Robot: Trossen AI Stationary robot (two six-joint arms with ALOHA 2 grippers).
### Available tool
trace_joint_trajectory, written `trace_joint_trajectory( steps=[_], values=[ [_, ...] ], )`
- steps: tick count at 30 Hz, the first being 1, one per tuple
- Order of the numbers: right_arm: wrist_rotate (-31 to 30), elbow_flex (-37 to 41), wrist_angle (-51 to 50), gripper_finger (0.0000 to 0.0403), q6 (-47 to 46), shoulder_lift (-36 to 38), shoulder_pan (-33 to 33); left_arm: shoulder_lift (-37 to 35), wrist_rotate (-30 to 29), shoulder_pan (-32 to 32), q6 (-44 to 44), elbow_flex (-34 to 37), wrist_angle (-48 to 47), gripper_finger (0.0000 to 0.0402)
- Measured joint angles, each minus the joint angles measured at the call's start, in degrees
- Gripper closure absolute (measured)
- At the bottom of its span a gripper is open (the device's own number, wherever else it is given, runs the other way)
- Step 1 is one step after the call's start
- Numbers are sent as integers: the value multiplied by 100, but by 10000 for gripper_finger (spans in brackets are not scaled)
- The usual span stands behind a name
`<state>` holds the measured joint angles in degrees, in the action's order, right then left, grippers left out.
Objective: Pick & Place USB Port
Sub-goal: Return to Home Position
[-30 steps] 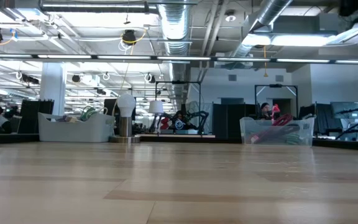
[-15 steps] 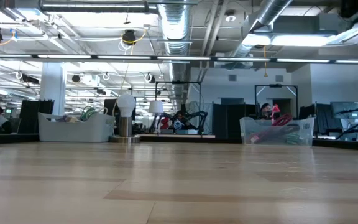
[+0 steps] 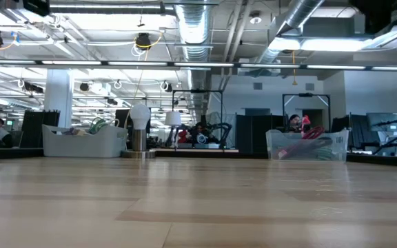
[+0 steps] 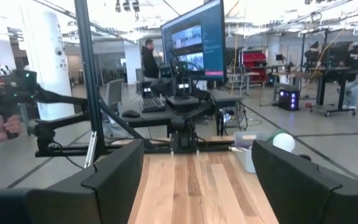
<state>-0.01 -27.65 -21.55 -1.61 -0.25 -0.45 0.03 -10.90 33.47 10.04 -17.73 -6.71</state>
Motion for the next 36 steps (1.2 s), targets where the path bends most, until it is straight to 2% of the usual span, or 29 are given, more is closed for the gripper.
trace_joint_trajectory(
  steps=[7, 14, 21, 31, 36],
  values=[
    [0, 657, 564, 112, -18, 0, 0, -2, -5, 0, -2, 497, 456, 303],
    [0, 1444, 1290, 112, -10, 2, 4, -2, -329, 0, -143, 1014, 934, 303],
    [0, 2007, 1865, 112, 20, 2, 4, -2, -354, -2, -123, 1744, 1709, 303],
    [0, 2667, 2513, 112, 7, 4, 4, 22, -347, -2, -173, 1746, 1713, 303],
    [-39, 2722, 2304, 112, 2, 4, -9, 22, -347, -2, -177, 1746, 1711, 303]
  ],
)
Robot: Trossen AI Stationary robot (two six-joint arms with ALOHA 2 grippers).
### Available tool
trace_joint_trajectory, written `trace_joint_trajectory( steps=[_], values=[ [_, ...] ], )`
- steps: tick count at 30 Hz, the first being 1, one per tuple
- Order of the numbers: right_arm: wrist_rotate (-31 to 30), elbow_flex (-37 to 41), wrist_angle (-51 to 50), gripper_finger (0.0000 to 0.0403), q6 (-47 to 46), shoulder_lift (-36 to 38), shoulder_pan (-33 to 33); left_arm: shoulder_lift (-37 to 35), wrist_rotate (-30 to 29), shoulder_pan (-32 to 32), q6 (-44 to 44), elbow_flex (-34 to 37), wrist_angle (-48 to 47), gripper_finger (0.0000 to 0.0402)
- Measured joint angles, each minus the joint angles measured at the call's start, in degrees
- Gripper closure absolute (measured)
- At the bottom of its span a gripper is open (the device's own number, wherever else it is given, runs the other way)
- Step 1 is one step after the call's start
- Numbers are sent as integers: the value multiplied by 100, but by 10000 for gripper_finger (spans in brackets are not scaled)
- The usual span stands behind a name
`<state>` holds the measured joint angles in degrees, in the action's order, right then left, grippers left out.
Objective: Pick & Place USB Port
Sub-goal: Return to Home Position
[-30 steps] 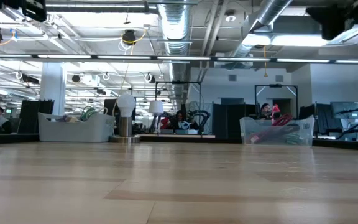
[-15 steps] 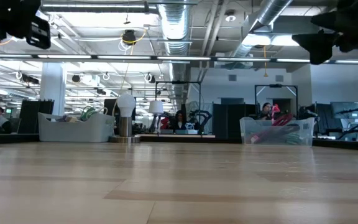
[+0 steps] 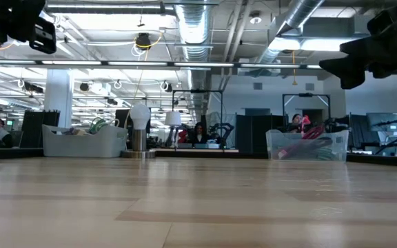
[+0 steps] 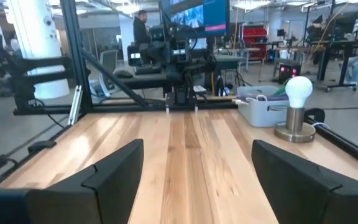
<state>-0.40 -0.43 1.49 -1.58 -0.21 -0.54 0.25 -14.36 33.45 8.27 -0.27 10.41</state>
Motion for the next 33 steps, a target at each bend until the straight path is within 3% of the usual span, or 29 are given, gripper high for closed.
trace_joint_trajectory(
  steps=[27, 33],
  values=[
    [-109, 7, -56, 112, 153, -5, 4, 0, -74, 1, -158, -4, -139, 303],
    [-107, 9, -56, 112, 17, -22, 4, 13, -516, 1, -151, -4, -139, 303]
  ],
)
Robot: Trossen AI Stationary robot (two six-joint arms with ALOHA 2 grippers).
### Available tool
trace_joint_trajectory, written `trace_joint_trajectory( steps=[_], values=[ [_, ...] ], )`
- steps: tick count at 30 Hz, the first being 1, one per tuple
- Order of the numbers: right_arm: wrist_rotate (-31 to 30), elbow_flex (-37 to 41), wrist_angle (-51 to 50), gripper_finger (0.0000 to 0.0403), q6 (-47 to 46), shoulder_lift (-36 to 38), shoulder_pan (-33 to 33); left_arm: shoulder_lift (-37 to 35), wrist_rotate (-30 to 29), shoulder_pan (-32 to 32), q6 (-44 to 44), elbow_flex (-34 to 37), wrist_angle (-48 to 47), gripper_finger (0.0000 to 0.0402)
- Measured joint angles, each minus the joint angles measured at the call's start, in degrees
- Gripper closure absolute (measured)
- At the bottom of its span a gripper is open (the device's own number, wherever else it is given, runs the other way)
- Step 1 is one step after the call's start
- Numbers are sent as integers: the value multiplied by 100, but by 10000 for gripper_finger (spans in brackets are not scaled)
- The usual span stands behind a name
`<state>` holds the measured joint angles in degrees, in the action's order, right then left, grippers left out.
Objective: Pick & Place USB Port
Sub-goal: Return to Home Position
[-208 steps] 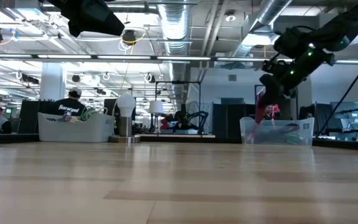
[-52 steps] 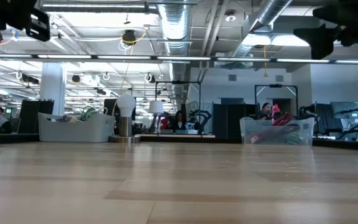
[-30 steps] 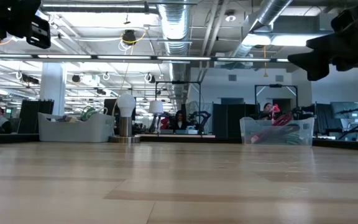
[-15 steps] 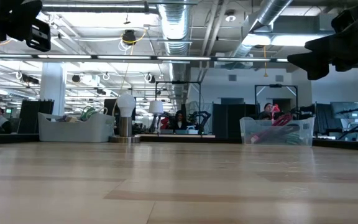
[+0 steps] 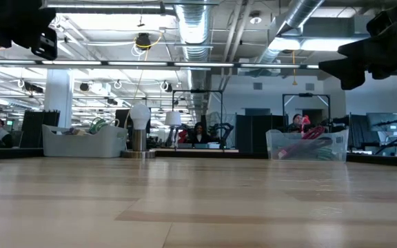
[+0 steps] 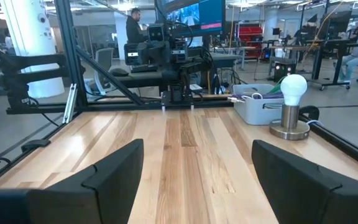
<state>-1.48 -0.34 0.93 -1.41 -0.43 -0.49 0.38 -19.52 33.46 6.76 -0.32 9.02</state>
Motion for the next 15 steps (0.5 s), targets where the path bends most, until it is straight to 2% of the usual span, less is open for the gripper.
trace_joint_trajectory(
  steps=[15],
  values=[
    [0, 2, 0, 112, -13, 0, 0, 17, 21, 1, 0, 0, 10, 303]
  ],
)
